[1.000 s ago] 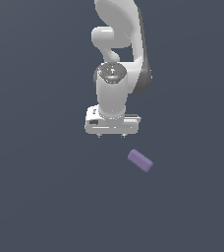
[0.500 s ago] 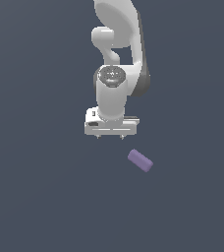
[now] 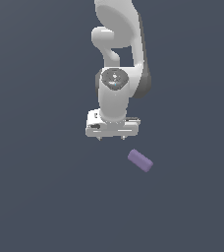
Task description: Pick up the object and move it to a goal position.
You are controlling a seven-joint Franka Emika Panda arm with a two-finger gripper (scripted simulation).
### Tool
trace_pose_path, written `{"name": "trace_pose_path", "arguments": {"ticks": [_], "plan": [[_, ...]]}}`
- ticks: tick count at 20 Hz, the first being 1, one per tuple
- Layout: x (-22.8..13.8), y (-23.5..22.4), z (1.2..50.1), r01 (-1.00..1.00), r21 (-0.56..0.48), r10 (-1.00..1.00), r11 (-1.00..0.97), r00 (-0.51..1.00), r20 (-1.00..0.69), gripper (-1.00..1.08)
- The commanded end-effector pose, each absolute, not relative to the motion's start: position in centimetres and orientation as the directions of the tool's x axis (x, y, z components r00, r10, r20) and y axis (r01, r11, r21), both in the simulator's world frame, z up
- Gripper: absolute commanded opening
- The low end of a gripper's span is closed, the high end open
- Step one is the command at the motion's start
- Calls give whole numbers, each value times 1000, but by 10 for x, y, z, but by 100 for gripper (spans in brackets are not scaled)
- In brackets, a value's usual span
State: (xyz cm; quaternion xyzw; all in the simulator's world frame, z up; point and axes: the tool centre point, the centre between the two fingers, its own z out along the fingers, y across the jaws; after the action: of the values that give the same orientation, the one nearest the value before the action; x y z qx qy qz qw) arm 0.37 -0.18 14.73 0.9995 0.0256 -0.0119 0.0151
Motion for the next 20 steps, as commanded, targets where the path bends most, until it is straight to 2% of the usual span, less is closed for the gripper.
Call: {"name": "trace_pose_path", "arguments": {"ticks": [1,10,20], "plan": [[6,4,144,88,30,87,-996,996,-25,100],[23,43,123,327,25,326,-945,945,-26,100],[42,104,91,632,9,632,-775,775,-14,100]]}}
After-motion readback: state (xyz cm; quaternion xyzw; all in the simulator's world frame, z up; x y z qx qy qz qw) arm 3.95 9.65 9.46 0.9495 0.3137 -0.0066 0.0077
